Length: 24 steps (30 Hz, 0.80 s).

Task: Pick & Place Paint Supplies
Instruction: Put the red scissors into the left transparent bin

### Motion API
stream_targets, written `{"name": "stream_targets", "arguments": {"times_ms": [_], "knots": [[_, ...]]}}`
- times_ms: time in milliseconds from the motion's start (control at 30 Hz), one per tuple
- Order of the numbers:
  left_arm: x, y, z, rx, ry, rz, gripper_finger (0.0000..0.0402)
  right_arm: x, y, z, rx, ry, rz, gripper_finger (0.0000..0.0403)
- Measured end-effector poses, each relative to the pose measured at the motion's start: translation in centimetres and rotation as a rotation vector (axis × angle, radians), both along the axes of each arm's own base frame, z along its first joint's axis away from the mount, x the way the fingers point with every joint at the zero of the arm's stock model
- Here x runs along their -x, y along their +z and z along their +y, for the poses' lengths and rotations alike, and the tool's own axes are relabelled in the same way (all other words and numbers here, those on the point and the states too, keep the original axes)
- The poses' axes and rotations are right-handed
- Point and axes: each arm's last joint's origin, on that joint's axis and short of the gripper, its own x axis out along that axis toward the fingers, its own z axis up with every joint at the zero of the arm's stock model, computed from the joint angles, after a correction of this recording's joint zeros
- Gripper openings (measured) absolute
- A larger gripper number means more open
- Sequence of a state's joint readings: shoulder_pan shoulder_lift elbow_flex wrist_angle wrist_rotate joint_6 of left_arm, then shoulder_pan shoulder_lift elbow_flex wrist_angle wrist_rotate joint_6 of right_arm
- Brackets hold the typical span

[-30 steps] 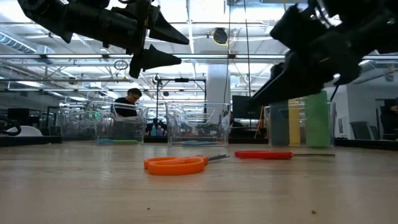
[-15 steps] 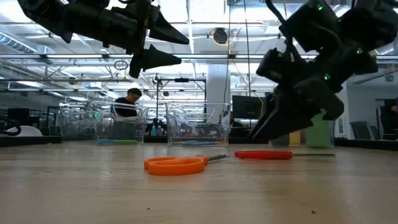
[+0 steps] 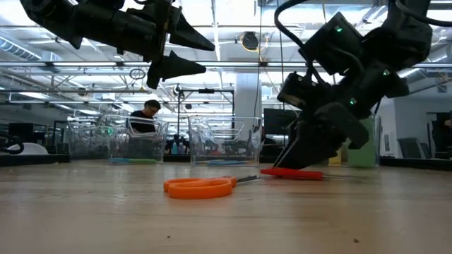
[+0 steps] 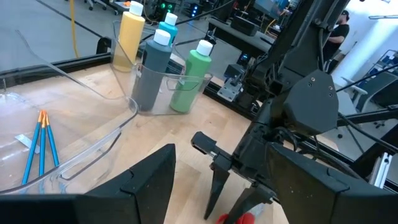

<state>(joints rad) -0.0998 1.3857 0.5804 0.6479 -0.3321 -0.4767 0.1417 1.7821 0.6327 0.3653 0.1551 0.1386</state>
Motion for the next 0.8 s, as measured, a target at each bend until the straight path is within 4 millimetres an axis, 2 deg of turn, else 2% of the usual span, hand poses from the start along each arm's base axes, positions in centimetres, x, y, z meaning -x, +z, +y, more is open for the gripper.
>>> {"name": "stream_targets", "arguments": {"times_ms": [200, 400, 600, 800], "knots": [[0.0, 0.0, 0.0, 0.0, 0.0, 0.0, 0.0253, 0.5, -0.5, -0.6, 0.031, 0.025, 0.077, 0.002], [0.0, 0.0, 0.0, 0.0, 0.0, 0.0, 0.0253, 0.4, -0.3, -0.7, 0.042, 0.028, 0.058, 0.0004], [0.0, 0.1, 0.0, 0.001, 0.0, -0.006, 0.0253, 0.5, 2.5, -0.2, 0.13, 0.001, -0.058, 0.0002], [0.0, 0.1, 0.0, 0.001, 0.001, -0.008, 0.0253, 1.2, 6.9, 1.3, 0.193, 0.026, -0.221, 0.0001]]}}
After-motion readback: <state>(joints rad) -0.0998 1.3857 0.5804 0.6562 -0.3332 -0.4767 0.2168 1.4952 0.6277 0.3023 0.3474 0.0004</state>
